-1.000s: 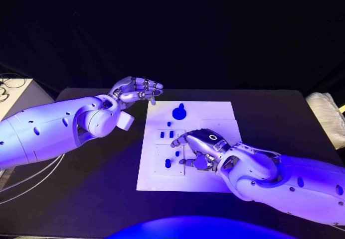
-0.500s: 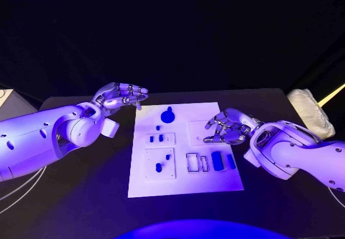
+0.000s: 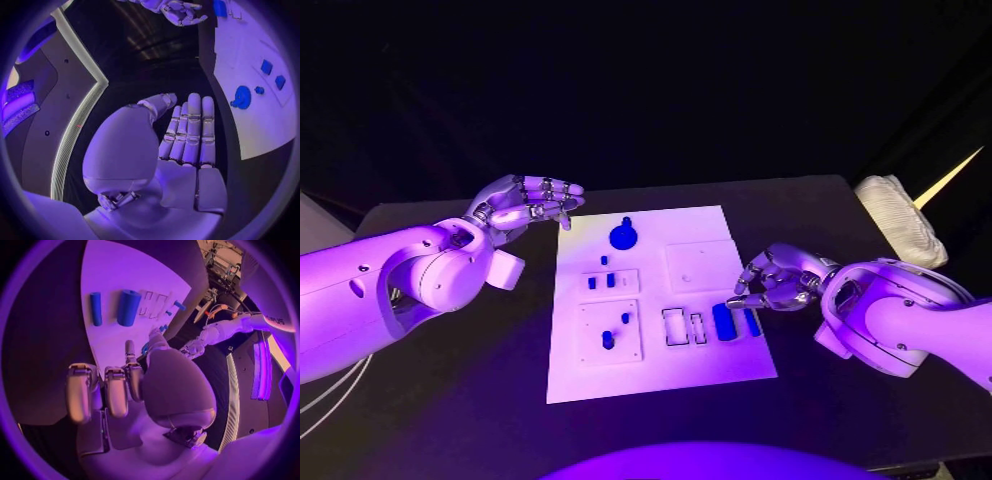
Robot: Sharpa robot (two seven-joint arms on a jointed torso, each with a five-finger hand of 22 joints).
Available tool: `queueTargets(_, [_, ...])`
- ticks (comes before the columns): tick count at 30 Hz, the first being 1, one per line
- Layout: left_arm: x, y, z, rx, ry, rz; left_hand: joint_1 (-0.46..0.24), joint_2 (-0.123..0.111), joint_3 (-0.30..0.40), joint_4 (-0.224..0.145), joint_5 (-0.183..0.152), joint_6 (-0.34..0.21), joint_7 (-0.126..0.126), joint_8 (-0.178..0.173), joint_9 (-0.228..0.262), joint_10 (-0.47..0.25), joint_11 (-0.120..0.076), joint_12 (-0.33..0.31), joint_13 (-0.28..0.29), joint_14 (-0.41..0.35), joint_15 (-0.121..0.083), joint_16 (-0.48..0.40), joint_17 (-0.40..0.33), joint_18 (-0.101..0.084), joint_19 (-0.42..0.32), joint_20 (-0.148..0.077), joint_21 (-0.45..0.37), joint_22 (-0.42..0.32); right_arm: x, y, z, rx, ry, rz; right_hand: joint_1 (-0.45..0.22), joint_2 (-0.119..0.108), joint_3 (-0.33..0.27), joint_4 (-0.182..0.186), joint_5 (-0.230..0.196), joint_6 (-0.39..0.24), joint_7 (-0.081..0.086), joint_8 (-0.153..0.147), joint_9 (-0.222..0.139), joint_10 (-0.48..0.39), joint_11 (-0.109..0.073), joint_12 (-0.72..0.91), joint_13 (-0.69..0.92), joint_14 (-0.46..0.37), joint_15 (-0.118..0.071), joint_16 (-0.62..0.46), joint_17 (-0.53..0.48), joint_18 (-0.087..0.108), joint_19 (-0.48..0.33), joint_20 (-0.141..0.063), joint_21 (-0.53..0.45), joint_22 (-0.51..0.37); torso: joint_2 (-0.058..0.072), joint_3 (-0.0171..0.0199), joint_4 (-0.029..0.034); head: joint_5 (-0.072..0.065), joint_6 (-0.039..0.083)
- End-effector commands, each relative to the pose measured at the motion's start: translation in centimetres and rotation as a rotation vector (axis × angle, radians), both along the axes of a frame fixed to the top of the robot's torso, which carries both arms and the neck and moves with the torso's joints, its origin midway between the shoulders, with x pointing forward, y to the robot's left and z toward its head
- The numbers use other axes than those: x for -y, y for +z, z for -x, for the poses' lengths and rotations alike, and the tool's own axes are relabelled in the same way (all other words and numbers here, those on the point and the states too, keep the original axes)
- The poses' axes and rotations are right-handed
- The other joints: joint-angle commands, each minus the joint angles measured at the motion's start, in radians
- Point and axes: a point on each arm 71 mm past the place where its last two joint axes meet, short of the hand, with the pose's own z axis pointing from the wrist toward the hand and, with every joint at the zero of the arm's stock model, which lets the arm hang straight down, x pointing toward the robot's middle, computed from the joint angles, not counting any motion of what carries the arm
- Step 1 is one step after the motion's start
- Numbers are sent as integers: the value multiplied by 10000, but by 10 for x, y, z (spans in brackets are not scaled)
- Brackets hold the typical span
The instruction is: Assemble the parts on the task board
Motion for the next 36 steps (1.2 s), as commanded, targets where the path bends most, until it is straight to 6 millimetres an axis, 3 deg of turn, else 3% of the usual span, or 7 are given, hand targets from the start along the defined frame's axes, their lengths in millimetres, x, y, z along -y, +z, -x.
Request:
queueTargets(1, [2, 2, 1, 74, -75, 195, -104, 31, -76, 6, 3, 24, 12, -20, -11, -7, -27, 68, -13, 28, 41, -46, -10, 129, 18, 12, -24, 4, 0, -5, 4, -48, 146, 971, -120, -42, -62, 17, -10, 71, -23, -51, 12, 252, -1, 107, 936, 849, -25, 77, 1708, -196, 887, -29, 99, 2378, 2, 3, -1, 32, -25])
queueTargets(6, [2, 2, 2, 70, -74, 197, -104, 31, -76, 6, 3, 24, 12, -20, -11, -7, -27, 68, -13, 28, 41, -46, -10, 129, 18, 12, -24, 4, 2, -10, 6, -143, -123, 1240, -385, -11, -150, 23, 111, 151, -40, -45, 46, 290, -7, 205, 1098, 871, -25, 110, 1825, -222, 912, -22, 252, 2424, 14, 11, 24, 15, -37])
queueTargets(8, [1, 2, 2, 71, -56, 192, -104, 31, -76, 6, 3, 24, 12, -20, -11, -7, -27, 68, -13, 28, 41, -46, -10, 129, 18, 12, -24, 4, 1, -11, 6, -197, -219, 1307, -541, 83, -321, 19, 535, 206, -58, -36, 71, 292, -24, 214, 1149, 881, -36, 126, 1884, -231, 920, -28, 305, 2439, 18, 10, 15, 18, -36])
queueTargets(12, [1, 2, 2, 68, -45, 188, -118, 34, -77, 14, 5, 22, 12, -22, -13, -11, -27, 70, -15, 29, 43, -46, -10, 129, 16, 13, -31, 0, -3, -17, 6, -365, -247, 1367, -657, 119, -448, 27, 610, 255, -73, -22, 91, 301, -34, 224, 1188, 895, -43, 145, 1954, -245, 933, -32, 384, 2459, 20, 10, -18, 91, -45])
queueTargets(19, [1, 1, 2, 59, -67, 194, -125, 37, -77, 18, 8, 21, 12, -23, -15, -14, -27, 72, -16, 30, 43, -45, -9, 130, 16, 15, -35, -3, -8, -30, 8, -616, -332, 1472, -710, 206, -490, 21, 642, 247, -72, -35, 95, 285, -35, 193, 1175, 892, -45, 140, 1941, -243, 930, -34, 371, 2456, 21, 16, -8, 159, -73])
queueTargets(28, [1, 1, 2, 55, -77, 197, -125, 37, -77, 18, 8, 21, 12, -23, -15, -14, -27, 72, -16, 30, 43, -45, -9, 130, 16, 15, -35, -3, -17, -41, 8, -754, -160, 1605, -798, 207, -592, 29, 537, 235, -66, -53, 99, 258, -29, 141, 1149, 889, -40, 135, 1934, -241, 926, -31, 362, 2453, 17, 3, -8, 143, -89])
queueTargets(36, [1, 1, 2, 43, -77, 199, -149, 49, -77, 35, 11, 21, 14, -25, -19, -20, -25, 77, -20, 33, 45, -44, -8, 131, 16, 18, -48, -11, -27, -50, 10, -803, 163, 1862, -1388, 187, -824, 48, 255, 326, -88, -15, 150, 254, -40, 101, 1189, 904, -42, 152, 2010, -288, 972, -27, 625, 2517, 20, -1, -6, 96, -132])
